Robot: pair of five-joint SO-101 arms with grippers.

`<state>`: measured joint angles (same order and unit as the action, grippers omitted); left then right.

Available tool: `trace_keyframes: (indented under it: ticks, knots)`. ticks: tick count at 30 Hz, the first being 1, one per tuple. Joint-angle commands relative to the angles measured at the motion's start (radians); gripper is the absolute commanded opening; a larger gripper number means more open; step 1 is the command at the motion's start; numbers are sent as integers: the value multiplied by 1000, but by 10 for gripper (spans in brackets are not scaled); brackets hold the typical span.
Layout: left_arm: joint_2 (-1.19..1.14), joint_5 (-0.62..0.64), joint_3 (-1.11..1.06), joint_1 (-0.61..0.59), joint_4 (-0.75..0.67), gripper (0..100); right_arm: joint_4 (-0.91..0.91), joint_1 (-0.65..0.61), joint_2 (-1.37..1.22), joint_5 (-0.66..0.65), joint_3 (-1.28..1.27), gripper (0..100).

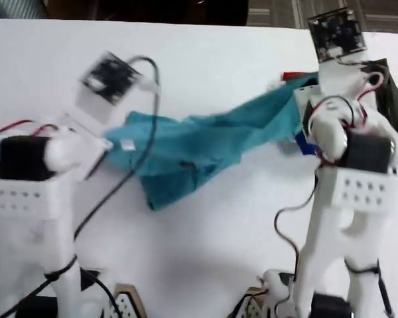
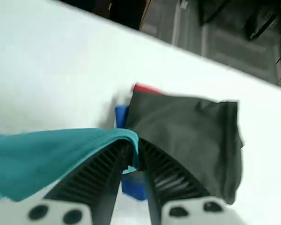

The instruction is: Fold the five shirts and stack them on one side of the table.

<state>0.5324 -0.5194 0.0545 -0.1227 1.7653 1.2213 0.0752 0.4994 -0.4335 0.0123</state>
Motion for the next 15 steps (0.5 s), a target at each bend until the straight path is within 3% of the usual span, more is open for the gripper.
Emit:
trace_keyframes:
  ticks: [1,10,15]
  knots:
    - [18,-6,133,-95,14,25,-56,-13,143,9,48,19]
    - [262,-6,179,-143,14,25,-85,-16,433,9,49,19]
    - [348,-9,84,-144,14,25,-87,-15,504,9,126,19]
